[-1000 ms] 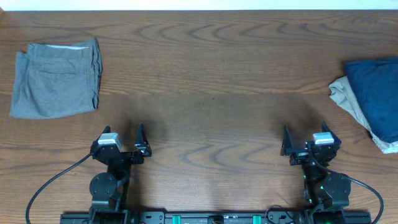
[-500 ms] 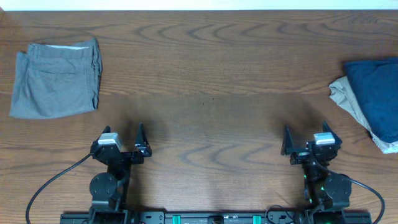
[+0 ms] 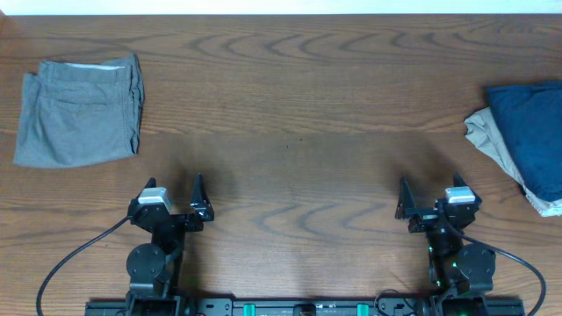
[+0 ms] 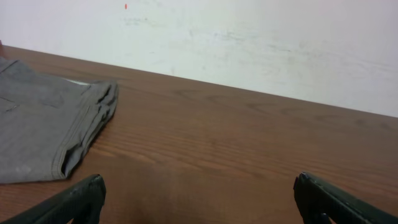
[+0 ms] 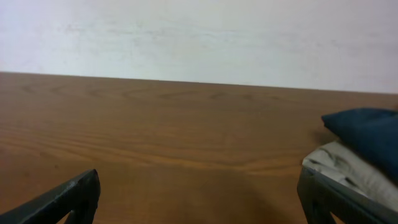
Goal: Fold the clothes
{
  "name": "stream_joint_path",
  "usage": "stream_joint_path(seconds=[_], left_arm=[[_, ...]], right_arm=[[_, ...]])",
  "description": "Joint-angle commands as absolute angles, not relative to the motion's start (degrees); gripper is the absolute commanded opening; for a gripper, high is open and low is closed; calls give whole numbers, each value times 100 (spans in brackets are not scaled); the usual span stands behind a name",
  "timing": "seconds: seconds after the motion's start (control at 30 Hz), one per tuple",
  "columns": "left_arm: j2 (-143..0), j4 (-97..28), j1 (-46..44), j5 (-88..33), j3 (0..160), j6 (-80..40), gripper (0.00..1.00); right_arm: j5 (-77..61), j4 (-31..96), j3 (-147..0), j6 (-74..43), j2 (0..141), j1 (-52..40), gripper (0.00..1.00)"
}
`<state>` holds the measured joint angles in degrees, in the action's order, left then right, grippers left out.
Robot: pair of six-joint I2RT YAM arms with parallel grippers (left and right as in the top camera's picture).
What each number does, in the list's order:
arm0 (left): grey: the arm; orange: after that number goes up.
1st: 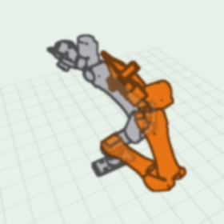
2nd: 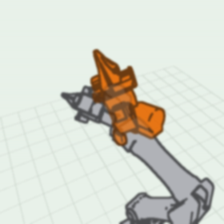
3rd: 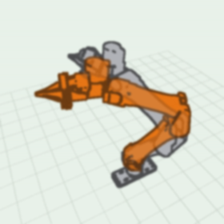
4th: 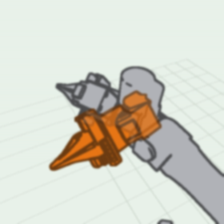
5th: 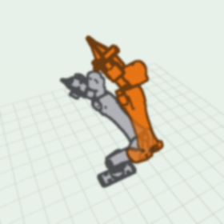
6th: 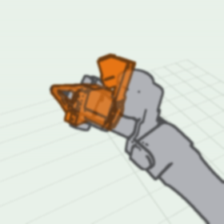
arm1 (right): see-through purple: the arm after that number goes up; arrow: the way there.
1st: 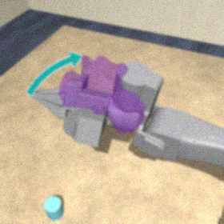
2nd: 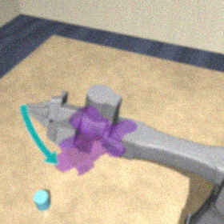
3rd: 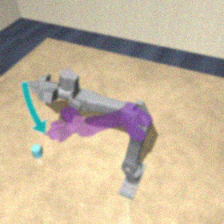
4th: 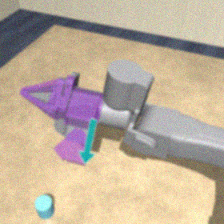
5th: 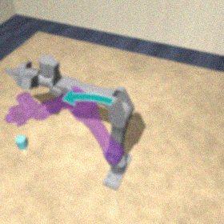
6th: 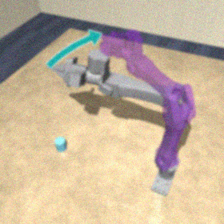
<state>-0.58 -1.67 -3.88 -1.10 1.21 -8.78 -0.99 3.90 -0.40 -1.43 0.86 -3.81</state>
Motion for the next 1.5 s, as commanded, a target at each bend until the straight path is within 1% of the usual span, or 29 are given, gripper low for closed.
stream_joint_path(seconds=[0.0, 0.2, 0.37, 0.5, 0.6, 0.7, 0.83, 0.93, 1.03, 1.1, 1.27, 1.37, 1.47], left_arm=[[-40, -366, -399, -45, 139, -884, 98], [-600, -436, -399, -40, 709, -1057, 98], [-1890, -471, -392, -36, 1496, -1046, 98], [-3280, -801, -392, -36, 2390, -902, 98], [-4259, -1334, -392, -36, 3166, -751, 98], [-5142, -2018, -364, -36, 4032, -727, 98], [-6224, -3422, -93, -60, 5382, -722, 98], [-6812, -4399, 207, -108, 6318, -644, 98], [-7078, -4737, 416, -252, 6827, -642, 98], [-7109, -4556, 552, -255, 6945, -637, 98], [-7347, -3221, 1138, -235, 6945, -698, 98], [-7909, -2495, 1584, -235, 6947, -819, 98], [-8606, -1962, 1804, -228, 6947, -816, 98]], right_arm=[[-67, 464, -75, -600, 86, -440, 99], [-25, 1201, -548, -593, 279, -440, 99], [-14, 1527, -1116, -440, 987, -408, 99], [3, 1695, -1640, -366, 1881, -401, 99], [5, 1863, -2091, -244, 2668, -403, 99], [21, 2292, -2665, -248, 3509, -401, 99], [21, 3173, -3540, -248, 4672, -362, 99], [16, 3879, -4263, -250, 5529, -276, 99], [-185, 4123, -4718, -252, 6114, -270, 99], [-397, 4152, -4869, -268, 6364, -268, 99], [-279, 4128, -4886, -270, 6543, -263, 99], [-281, 4147, -4886, -270, 6536, -263, 99], [-283, 4206, -4886, -272, 6536, -263, 99]])
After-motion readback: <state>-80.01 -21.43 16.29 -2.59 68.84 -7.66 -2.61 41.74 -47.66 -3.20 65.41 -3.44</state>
